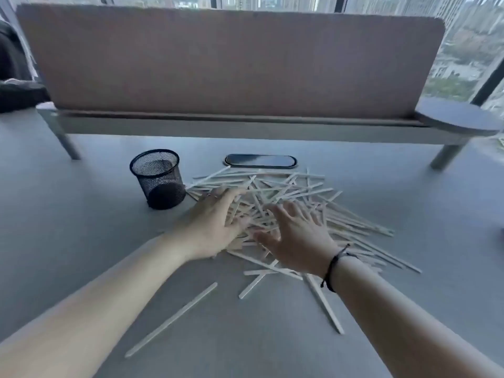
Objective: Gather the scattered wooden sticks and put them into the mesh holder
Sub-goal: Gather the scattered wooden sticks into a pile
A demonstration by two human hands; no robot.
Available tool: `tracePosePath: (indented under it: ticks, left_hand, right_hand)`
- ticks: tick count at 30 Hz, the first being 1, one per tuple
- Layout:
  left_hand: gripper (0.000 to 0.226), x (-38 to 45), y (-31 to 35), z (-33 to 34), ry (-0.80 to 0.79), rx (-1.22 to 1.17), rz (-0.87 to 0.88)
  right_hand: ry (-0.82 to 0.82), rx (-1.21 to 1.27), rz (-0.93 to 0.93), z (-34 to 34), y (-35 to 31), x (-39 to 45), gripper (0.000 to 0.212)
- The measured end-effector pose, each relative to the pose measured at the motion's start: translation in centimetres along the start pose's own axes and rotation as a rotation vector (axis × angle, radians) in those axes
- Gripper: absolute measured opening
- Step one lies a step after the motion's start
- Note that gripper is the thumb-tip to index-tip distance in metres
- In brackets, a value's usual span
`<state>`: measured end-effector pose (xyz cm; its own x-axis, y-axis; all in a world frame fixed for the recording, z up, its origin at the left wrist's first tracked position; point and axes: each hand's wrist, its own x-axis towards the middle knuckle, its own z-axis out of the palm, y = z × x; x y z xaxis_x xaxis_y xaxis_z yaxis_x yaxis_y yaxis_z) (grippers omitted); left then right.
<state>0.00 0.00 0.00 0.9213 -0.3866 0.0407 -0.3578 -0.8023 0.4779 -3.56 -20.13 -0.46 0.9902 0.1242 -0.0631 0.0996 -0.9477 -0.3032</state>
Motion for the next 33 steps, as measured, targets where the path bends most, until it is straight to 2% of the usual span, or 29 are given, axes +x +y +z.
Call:
tracePosePath:
  ticks: [4, 7, 13, 15, 19, 25, 28, 30, 33]
  left_hand:
    - [0.07, -2.1, -1.4, 2.2, 0.059, 0.214, 0.024]
    - [0.081, -4.2, -2.2, 2.6, 0.11, 0.196, 0.002]
    - [0.091, -6.6, -3.7, 2.8, 0.049, 0.15, -0.053]
    - [0.087, -6.5, -3.8, 3.2, 0.033, 0.193, -0.048]
    - [0.086, -5.3, -3.2, 3.9, 0.098, 0.22, -0.005]
    - [0.059, -5.1, -2.2, 4.5, 0.252, 0.066, 0.159]
    - [0.052, -6.1, -2.3, 4.2, 0.317, 0.053, 0.198]
    - [0.059, -6.7, -2.5, 3.4, 0.309, 0.027, 0.205]
    - [0.095, -7.4, -3.1, 1.8, 0.097, 0.071, 0.128]
  right_hand:
    - [0.118, -0.051, -0.035, 2.8, 0.1, -1.9, 0.073]
    - [0.16, -0.079, -0.055, 3.8, -0.2, -2.9, 0.074]
    - [0.218, -0.08, -0.058, 4.1, -0.1, -3.1, 0.072]
    - [0.243, -0.088, -0.058, 4.3, -0.1, -2.9, 0.071]
    - [0.267, -0.084, -0.085, 4.4, 0.0, -3.0, 0.067]
    - [0.281, -0.021, -0.121, 4.3, 0.4, -3.1, 0.052]
    - [0.3, -0.019, -0.14, 4.3, 0.3, -3.7, 0.049]
    - [0.309, -0.037, -0.152, 4.3, 0.3, -4.1, 0.049]
    - [0.307, -0.048, -0.15, 4.0, 0.5, -4.4, 0.048]
